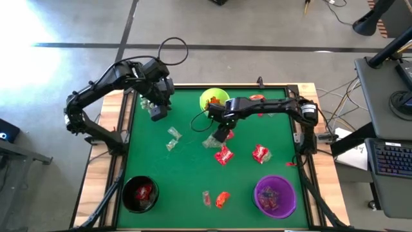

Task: Organize candy in baskets
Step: Put the red candy into the green bucket

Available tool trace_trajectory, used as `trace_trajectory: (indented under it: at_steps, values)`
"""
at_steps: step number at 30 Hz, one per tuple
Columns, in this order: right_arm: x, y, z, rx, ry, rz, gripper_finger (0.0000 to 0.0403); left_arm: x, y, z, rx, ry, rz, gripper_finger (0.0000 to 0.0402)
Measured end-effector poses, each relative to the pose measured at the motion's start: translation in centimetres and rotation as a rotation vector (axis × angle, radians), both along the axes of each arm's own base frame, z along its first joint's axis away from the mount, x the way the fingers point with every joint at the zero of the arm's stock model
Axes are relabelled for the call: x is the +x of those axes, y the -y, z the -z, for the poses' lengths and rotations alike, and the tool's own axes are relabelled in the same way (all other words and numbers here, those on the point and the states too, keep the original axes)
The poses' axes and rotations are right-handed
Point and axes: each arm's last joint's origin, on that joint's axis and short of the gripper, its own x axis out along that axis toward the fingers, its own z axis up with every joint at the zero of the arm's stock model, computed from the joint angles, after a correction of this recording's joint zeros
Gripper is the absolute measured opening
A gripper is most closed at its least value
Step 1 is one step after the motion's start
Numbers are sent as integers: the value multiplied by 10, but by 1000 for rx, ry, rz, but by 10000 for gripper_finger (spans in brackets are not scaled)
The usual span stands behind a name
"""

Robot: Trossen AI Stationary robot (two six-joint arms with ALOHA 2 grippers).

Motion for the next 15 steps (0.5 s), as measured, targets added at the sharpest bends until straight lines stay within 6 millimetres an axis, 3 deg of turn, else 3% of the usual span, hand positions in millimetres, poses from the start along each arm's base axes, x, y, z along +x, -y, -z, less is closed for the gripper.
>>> trace_trajectory:
  at_steps: [10, 15]
  values:
    - [-8, -1, 11, 15, -73, -13, 134, -2, 1, 1, -6, -21, 7, 103]
    - [-7, 8, 13, 6, -36, 33, 134, -2, 1, 1, -7, -23, 7, 103]
